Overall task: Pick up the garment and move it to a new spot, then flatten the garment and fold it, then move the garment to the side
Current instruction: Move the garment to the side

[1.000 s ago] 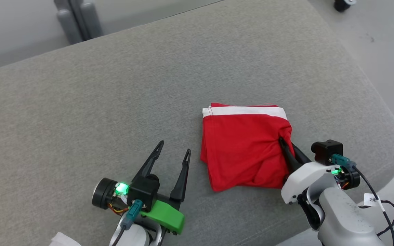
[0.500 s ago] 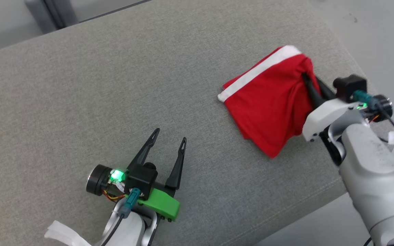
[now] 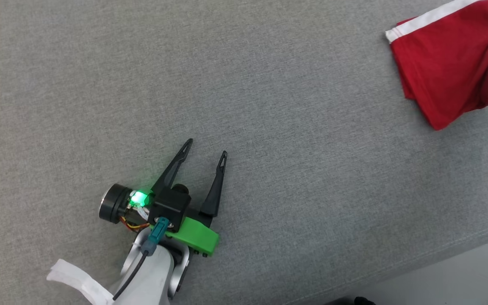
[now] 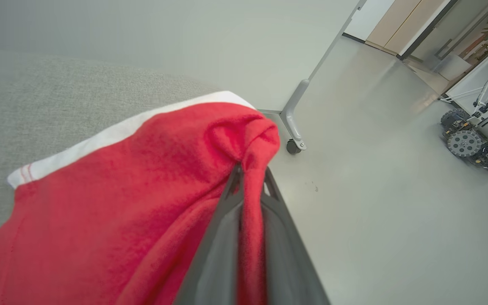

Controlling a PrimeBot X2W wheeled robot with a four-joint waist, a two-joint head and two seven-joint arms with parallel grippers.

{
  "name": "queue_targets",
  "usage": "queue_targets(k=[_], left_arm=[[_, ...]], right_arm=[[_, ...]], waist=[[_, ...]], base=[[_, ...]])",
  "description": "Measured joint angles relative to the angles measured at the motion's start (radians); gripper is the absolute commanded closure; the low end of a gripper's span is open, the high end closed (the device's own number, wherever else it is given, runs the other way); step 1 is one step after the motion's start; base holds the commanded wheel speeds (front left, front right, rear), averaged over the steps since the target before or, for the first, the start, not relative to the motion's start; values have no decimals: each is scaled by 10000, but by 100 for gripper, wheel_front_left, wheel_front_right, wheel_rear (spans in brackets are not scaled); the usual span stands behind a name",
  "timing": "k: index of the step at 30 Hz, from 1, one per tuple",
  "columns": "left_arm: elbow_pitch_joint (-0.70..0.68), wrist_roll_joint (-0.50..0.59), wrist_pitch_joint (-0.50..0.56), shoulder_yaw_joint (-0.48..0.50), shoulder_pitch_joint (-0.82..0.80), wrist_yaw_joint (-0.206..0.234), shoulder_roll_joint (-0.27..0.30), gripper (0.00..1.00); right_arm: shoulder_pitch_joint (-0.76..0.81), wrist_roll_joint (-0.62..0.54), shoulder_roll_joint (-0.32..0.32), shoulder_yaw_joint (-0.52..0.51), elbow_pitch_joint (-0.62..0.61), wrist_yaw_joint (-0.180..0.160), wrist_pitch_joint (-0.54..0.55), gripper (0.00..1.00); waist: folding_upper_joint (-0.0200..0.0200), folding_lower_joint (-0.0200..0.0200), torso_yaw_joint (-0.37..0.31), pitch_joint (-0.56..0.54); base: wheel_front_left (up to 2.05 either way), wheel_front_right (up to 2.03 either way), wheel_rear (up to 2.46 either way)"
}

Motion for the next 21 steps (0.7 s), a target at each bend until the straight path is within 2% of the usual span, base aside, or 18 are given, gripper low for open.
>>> queue_targets(k=[1, 2, 3, 4, 9, 12, 16, 21], left_arm=[[0, 0, 0, 8, -21, -2, -6, 0], [2, 4, -2, 15, -44, -4, -12, 0], [8, 21, -2, 33, -60, -10, -13, 0], [25, 25, 0, 44, -67, -10, -15, 0], [127, 23, 0, 148, -84, 46, -21, 0], [159, -59, 0, 272, -81, 127, -21, 0], [163, -234, 0, 594, 62, 368, -23, 0], [107, -443, 0, 1221, 342, 765, -27, 0]], right_arm=[[-5, -259, -6, -284, -29, 0, -2, 100], [-8, -581, -2, -617, -65, 0, -2, 95], [-9, -830, 36, -966, -142, 0, -2, 80], [-9, -1097, 104, -1329, -276, 0, 0, 0], [-2, -1887, 782, -2406, -1087, 0, 0, 0], [34, -1820, 1306, -2466, -1864, -2, 0, 0], [389, -855, 2021, -1597, -3133, 0, -2, 0], [1523, 920, 2288, 36, -4953, 0, -2, 0]], waist=[[0, 0, 67, 60], [0, 0, 144, 119], [0, 0, 215, 166], [0, 0, 276, 204], [0, 0, 389, 147], [0, 0, 404, -51], [0, 0, 468, -421], [0, 0, 667, -985]], base=[[0, 0, 0], [0, 0, 0], [0, 0, 0], [0, 0, 0], [0, 0, 0], [0, 0, 0], [0, 0, 0], [0, 0, 0]])
